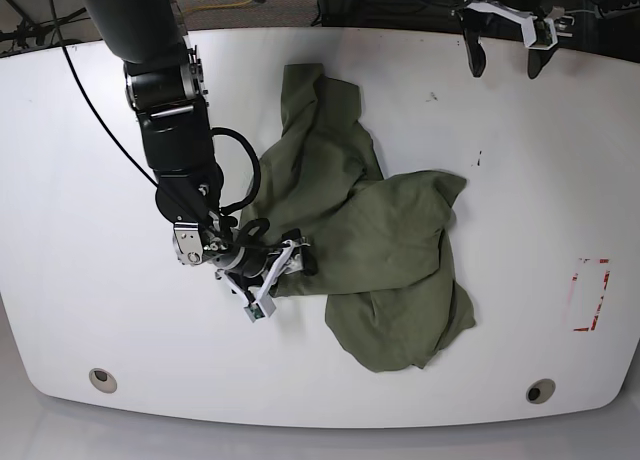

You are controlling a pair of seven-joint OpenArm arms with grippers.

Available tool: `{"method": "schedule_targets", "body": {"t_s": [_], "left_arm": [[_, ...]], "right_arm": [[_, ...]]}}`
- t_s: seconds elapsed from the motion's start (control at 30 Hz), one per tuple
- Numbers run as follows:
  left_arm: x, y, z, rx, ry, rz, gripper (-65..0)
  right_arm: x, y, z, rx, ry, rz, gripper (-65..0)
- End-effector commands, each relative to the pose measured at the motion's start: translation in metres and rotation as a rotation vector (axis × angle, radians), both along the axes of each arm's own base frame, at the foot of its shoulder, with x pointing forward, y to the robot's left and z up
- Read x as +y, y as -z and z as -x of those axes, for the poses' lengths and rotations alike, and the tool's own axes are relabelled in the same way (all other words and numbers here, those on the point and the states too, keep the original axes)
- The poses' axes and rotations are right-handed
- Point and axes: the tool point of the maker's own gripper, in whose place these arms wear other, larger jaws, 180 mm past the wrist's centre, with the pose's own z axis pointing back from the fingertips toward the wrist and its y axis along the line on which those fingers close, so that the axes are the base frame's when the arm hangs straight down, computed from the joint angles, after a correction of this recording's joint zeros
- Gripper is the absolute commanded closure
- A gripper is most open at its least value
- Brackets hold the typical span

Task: Fold the T-shirt properly
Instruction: 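Lower the right gripper onto the green shirt and pinch a fold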

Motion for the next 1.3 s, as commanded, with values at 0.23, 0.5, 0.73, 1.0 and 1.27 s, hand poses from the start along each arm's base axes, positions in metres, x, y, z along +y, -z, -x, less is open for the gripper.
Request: {"method": "schedule_targets", "body": {"t_s": [0.23, 0.5, 0.73, 1.0, 1.27], "left_arm": [[0.000, -0.002, -0.014, 0.001, 0.008, -0.001, -51.1], [-0.001, -0.001, -0.022, 0.003, 0.011, 0.001, -51.1], [0.000, -0.004, -0.029, -0.017, 0.011, -0.001, -51.1], [0.011, -0.011, -0.039, -0.052, -0.011, -0.027, -51.1], [0.033, -0.039, -0.080, -0.185, -0.062, -0.065, -51.1]], "right_arm": [[-0.003, -0.025, -0.020, -0.074, 0.062, -0.015, -43.6], [0.026, -0.027, -0.016, -0.065, 0.041, -0.057, -42.5], [0.031, -0.031, -0.018, -0.085, 0.041, -0.070, -12.5], [0.033, -0.049, -0.024, -0.138, 0.039, -0.088, 0.0], [0.014, -0.092, 0.006, -0.263, -0.029, 0.006, 0.0]]}}
